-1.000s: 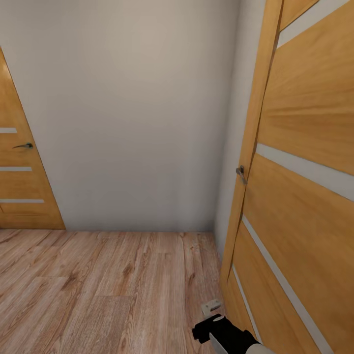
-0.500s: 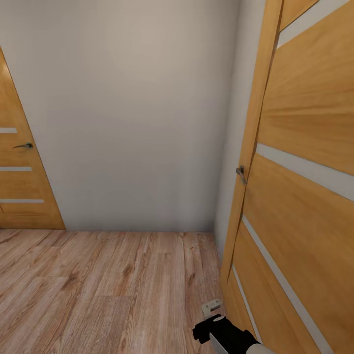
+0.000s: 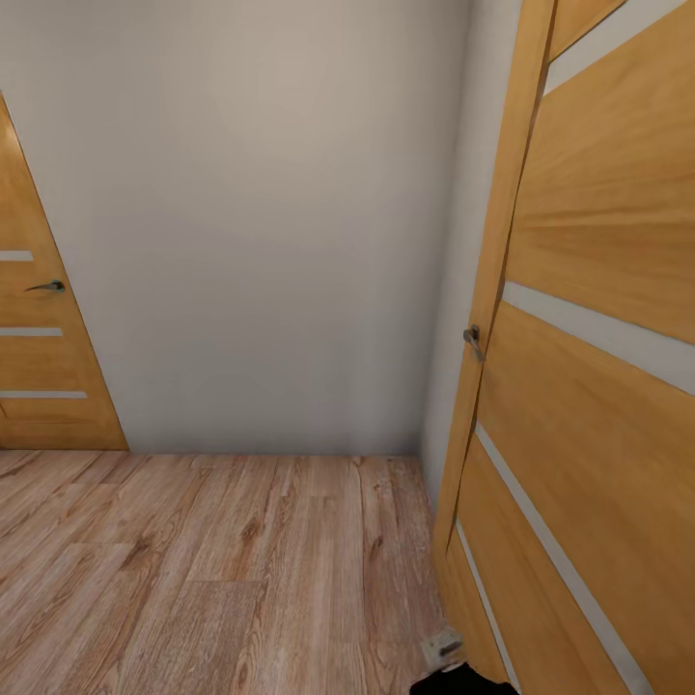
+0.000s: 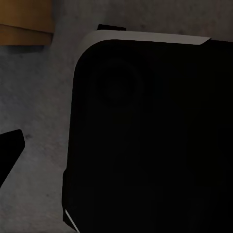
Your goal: Move the two storage containers from the living room to the garage. In the garage, place one container on the floor and stack the other container on top of it (either order is fine).
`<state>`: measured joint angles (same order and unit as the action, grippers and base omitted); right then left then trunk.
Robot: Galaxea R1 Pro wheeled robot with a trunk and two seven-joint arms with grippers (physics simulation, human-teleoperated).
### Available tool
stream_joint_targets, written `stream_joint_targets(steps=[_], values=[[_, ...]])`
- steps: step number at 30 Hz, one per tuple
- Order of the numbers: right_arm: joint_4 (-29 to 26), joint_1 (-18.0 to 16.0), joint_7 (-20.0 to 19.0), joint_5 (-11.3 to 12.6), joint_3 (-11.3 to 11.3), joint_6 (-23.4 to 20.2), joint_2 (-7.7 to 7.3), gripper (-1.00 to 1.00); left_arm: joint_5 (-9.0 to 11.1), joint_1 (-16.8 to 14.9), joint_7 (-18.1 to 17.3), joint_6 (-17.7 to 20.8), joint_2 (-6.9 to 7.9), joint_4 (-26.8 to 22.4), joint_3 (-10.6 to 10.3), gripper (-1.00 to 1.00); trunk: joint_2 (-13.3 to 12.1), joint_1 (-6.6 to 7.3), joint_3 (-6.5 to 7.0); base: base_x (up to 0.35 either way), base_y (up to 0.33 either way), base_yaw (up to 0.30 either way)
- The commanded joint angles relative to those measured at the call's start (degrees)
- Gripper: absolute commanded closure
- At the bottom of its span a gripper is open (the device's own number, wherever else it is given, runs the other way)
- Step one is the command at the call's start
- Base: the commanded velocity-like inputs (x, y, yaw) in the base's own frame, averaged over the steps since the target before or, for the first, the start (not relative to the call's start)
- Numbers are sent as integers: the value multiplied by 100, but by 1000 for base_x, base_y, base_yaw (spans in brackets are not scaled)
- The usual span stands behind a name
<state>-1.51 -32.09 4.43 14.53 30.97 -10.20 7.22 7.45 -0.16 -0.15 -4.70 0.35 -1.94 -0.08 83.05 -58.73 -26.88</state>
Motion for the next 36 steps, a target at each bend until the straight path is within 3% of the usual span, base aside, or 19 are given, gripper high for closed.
stream_joint_targets(steps=[1, 7, 16, 26, 36], values=[[60, -1, 22, 56, 50, 53, 0, -100, 48, -2, -2, -14, 0, 1, -6, -100, 3, 0, -5, 0, 0, 0], [317, 72, 7, 65, 50, 491, -72, -100, 49, -2, 4, -14, 0, 1, -1, -100, 3, 0, -5, 0, 0, 0], [335, 324, -203, 54, 50, 589, -412, -100, 55, -2, 2, -14, 0, 1, -3, -100, 3, 0, -5, 0, 0, 0], [336, 902, -248, 37, 50, 1120, -769, -100, 55, -2, 1, -14, 0, 1, -1, -100, 3, 0, -5, 0, 0, 0], [336, 1354, -249, 6, 50, 1418, -937, -100, 55, -2, 3, -14, 0, 1, -1, -100, 3, 0, -5, 0, 0, 0]])
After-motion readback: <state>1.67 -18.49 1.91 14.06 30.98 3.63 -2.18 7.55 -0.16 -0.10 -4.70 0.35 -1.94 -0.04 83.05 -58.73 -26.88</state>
